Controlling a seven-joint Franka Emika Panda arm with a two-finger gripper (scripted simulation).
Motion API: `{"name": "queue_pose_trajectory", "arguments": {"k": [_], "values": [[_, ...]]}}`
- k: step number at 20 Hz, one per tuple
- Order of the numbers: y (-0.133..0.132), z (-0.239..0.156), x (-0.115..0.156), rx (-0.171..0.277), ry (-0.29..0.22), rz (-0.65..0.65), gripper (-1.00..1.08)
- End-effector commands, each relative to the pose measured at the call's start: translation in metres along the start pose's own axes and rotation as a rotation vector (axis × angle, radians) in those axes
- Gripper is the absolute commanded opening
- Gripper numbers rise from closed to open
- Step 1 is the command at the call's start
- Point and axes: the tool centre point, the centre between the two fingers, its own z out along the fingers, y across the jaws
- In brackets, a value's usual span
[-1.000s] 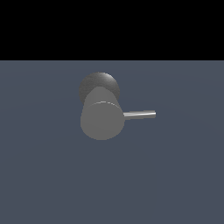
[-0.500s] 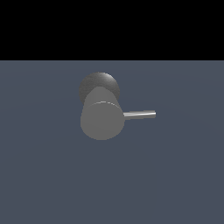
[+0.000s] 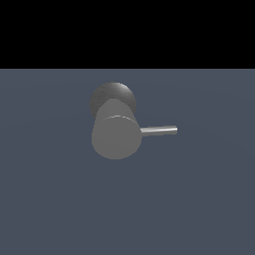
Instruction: Turn on the faucet by rotating a designated handle.
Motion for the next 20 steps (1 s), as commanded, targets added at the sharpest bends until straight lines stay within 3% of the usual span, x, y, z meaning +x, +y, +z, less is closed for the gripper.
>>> {"name": "queue_pose_trajectory", "arguments": {"k": [1,5,10,15,20], "values": [[-0.003,-0.011,0.005,0.090,0.051,-0.013,-1.00],[-0.005,-0.027,0.011,0.207,0.118,-0.026,-1.00],[-0.004,-0.042,0.017,0.308,0.175,-0.033,-1.00],[-0.003,-0.052,0.020,0.374,0.213,-0.035,-1.00],[-0.002,-0.057,0.022,0.408,0.231,-0.035,-1.00]]}}
